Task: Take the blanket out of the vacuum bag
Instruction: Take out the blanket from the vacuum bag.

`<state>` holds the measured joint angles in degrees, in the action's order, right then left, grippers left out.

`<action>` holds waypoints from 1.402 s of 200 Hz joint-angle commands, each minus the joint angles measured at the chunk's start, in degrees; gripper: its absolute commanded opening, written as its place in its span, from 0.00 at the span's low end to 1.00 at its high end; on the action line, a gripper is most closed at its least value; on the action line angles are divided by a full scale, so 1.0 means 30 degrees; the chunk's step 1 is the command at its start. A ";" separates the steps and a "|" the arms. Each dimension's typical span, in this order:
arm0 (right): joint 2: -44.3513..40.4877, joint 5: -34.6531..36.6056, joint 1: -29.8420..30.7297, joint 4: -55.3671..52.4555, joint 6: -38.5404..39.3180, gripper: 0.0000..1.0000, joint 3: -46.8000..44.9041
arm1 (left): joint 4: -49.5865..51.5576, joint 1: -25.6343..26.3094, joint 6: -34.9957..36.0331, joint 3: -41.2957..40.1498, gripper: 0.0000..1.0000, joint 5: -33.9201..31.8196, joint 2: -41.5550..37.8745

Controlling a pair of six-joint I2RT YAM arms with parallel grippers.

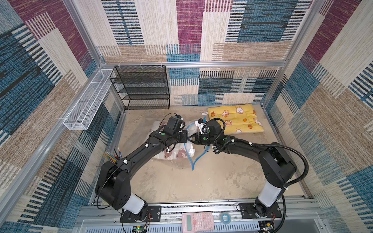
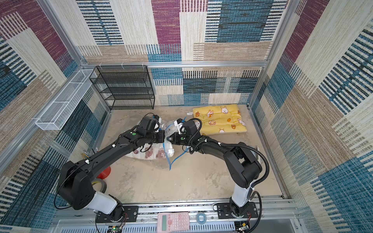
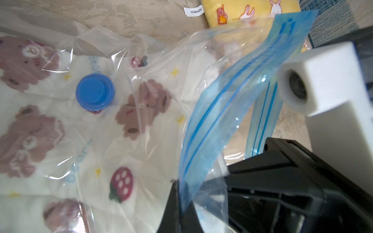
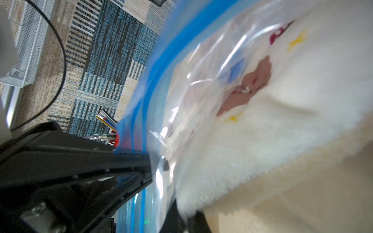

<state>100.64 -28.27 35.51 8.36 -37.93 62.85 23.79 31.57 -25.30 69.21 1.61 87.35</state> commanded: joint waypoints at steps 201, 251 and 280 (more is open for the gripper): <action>0.2011 0.1175 0.1045 0.2239 -0.0704 0.00 0.1142 | 0.3005 0.0019 0.2223 0.4954 0.00 -0.1719 0.0611; 0.3376 0.0915 0.1523 0.2282 -0.1125 0.00 0.2117 | 0.1078 0.0023 0.2930 0.2332 0.00 -0.2077 0.0884; 0.3861 0.0924 0.1524 0.2217 -0.1103 0.00 0.2524 | 0.1009 0.0015 0.2982 0.1584 0.00 -0.1392 0.0608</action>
<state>111.35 -24.95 40.05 12.56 -40.66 69.32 28.88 31.66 -17.98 74.81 -4.14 90.19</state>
